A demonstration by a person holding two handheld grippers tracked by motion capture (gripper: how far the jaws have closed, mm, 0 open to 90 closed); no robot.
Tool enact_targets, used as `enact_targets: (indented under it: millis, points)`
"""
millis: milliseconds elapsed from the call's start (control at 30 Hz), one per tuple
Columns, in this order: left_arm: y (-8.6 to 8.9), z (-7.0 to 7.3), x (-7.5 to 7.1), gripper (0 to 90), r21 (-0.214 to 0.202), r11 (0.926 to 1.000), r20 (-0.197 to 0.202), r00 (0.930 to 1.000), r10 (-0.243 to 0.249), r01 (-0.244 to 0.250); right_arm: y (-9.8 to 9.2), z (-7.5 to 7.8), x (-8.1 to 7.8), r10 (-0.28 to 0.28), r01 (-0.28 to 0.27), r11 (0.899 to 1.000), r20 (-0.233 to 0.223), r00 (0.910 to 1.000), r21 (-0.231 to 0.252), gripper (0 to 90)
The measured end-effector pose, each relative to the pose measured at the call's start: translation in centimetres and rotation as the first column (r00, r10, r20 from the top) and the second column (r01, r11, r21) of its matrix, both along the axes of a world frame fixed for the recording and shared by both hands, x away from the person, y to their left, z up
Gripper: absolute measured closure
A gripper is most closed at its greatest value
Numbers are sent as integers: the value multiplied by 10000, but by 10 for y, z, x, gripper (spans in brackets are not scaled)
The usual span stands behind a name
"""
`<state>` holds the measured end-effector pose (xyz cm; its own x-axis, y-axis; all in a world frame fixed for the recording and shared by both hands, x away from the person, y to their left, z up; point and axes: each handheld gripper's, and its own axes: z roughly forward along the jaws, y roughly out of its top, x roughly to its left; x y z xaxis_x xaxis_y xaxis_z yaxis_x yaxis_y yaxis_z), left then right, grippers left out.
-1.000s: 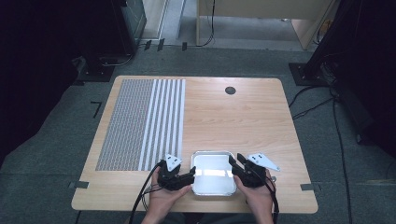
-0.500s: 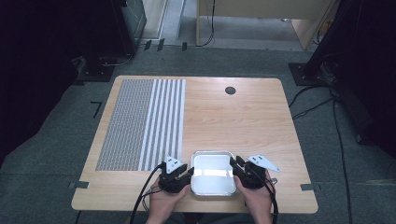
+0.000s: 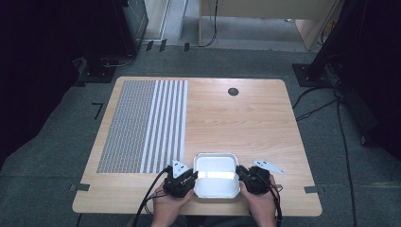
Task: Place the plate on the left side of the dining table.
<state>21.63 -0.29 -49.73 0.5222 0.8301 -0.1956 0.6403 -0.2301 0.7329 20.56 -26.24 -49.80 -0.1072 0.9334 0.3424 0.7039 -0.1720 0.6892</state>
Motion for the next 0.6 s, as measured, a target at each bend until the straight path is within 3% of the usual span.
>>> enact_targets:
  millis: [267, 433, 600]
  points:
    - [0, 2, -1, 813, 49, 10000, 197, 9998, 28, -29, 2, 0, -1, -119, 118, 9999, -37, 9999, -93, 861]
    - [2, 2, 0, 827, -50, 9999, 164, 9998, -98, 99, -1, 0, -1, -332, 342, 9982, -208, 9992, 498, 865]
    - [1, 2, 0, 828, -35, 10000, 209, 9997, -88, 89, -3, -1, -2, -373, 379, 9975, -100, 9993, 591, 867]
